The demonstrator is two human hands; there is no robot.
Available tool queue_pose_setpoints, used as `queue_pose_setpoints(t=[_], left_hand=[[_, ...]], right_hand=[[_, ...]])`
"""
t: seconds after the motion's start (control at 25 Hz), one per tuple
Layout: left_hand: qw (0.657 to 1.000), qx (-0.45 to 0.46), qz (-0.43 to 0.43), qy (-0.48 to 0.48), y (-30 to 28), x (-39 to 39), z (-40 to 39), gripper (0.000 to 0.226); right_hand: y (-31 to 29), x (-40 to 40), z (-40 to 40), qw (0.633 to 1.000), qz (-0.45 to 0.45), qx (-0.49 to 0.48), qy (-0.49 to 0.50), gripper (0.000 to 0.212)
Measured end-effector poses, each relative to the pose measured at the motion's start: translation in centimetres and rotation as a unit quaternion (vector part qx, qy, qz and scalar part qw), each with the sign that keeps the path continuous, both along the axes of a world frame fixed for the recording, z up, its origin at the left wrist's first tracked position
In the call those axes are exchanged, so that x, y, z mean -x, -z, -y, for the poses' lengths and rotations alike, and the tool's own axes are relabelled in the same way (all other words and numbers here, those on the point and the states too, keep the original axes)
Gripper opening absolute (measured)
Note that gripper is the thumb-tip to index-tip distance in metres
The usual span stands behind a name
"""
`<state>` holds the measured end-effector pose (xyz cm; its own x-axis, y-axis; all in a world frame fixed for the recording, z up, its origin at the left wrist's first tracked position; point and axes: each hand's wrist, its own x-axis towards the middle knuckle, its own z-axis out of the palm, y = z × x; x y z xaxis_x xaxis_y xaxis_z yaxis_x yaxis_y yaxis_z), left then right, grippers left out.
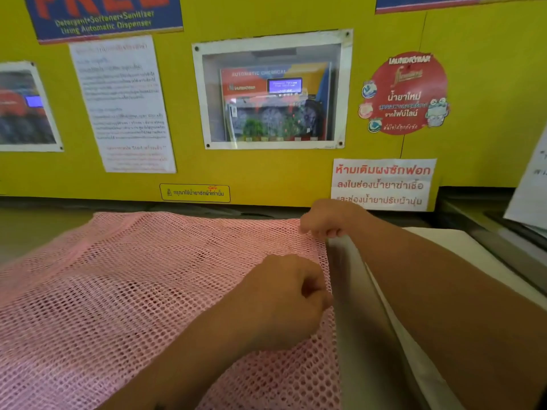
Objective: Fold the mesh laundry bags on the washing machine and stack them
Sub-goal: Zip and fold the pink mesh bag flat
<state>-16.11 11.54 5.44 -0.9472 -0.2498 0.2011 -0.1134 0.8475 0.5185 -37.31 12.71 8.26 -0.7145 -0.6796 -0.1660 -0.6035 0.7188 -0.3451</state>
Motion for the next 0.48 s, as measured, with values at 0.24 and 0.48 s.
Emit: queue_pose_setpoints(t=[0.24, 0.48], left_hand=[[0.998, 0.006, 0.051, 0.048, 0.8, -0.4, 0.6, 0.019], [0.999, 0.028, 0.010, 0.027, 0.3, -0.7, -0.2, 0.025]], right_hand=[[0.6, 0.4, 0.7, 0.999, -0.035, -0.011, -0.008, 0.023], [-0.6, 0.8, -0.1, 0.997, -0.066, -0.050, -0.008, 0.022]])
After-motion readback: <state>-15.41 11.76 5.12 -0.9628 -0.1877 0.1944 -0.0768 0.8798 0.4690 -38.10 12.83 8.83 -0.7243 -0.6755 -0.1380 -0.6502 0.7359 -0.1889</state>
